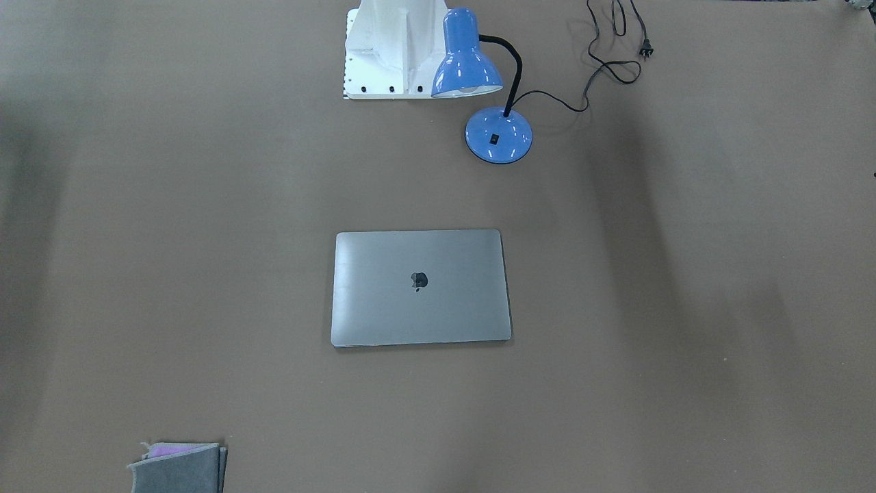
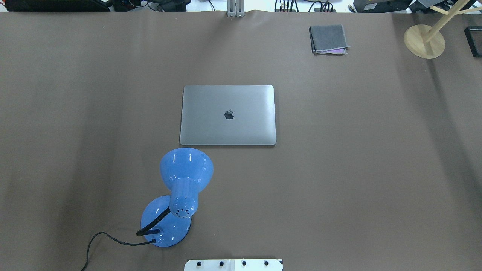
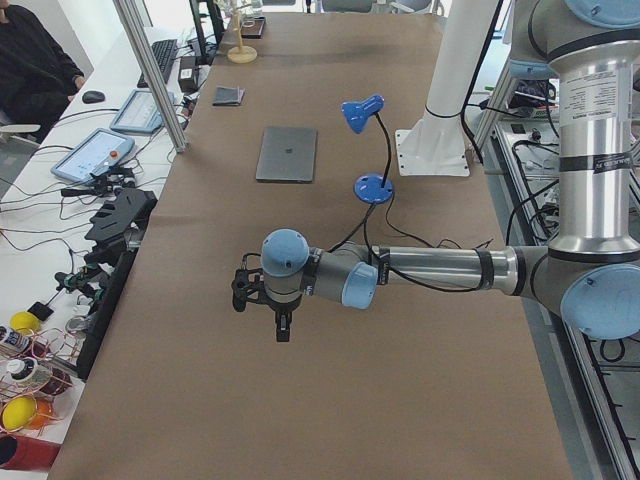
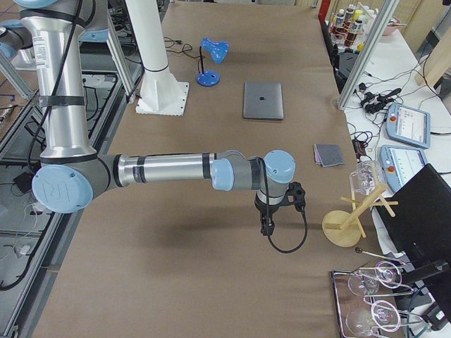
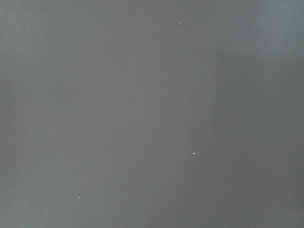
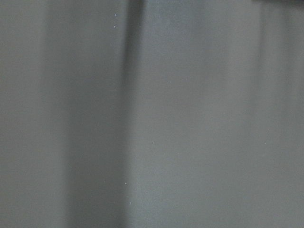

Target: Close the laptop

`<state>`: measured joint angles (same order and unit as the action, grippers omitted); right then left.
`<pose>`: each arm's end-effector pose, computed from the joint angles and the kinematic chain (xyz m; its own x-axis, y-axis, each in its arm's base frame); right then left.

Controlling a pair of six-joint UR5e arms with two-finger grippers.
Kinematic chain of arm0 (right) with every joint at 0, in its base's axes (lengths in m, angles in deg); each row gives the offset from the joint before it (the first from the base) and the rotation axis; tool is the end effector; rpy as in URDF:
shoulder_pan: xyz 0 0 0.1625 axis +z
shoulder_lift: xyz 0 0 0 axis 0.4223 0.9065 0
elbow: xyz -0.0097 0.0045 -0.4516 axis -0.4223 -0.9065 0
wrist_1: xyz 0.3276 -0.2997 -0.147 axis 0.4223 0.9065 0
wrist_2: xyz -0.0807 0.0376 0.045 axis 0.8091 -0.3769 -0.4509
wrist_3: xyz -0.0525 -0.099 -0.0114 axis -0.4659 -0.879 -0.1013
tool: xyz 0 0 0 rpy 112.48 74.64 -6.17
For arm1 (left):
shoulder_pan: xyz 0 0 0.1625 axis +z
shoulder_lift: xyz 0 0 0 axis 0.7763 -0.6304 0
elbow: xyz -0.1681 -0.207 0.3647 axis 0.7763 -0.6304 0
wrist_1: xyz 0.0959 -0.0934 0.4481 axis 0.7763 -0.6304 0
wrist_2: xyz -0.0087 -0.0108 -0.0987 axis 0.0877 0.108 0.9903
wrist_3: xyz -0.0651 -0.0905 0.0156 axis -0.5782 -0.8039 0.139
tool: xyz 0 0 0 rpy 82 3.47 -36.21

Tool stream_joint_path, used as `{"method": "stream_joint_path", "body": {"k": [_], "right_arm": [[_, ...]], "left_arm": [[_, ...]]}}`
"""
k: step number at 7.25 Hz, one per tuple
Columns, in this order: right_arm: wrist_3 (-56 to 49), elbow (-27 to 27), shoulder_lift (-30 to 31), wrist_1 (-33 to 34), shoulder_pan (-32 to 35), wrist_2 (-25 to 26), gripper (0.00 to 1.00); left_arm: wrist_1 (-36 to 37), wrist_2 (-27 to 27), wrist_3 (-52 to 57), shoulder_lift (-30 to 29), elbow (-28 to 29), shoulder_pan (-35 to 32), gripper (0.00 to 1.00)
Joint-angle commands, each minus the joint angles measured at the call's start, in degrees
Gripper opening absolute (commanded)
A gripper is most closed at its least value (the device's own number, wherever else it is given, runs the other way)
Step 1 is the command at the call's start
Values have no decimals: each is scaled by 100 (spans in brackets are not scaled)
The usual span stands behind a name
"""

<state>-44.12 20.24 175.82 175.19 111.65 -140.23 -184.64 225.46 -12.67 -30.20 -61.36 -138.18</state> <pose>0.0222 -0.5741 0.6496 0.7160 -0.1220 0.6874 0.0947 0.9925 0.0775 -0.0240 -0.5178 0.6591 0.6377 -0.0544 -0.7684 0.1311 0.9906 0.0387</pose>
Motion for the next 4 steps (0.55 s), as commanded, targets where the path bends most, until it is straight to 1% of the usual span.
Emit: {"method": "stream_joint_path", "body": {"k": [1, 4], "right_arm": [[12, -7, 2, -3, -1, -14, 100], [21, -7, -7, -3, -2, -14, 100]], "left_arm": [[73, -8, 313, -10, 46, -99, 99], [73, -17, 315, 17, 55, -107, 99]]}}
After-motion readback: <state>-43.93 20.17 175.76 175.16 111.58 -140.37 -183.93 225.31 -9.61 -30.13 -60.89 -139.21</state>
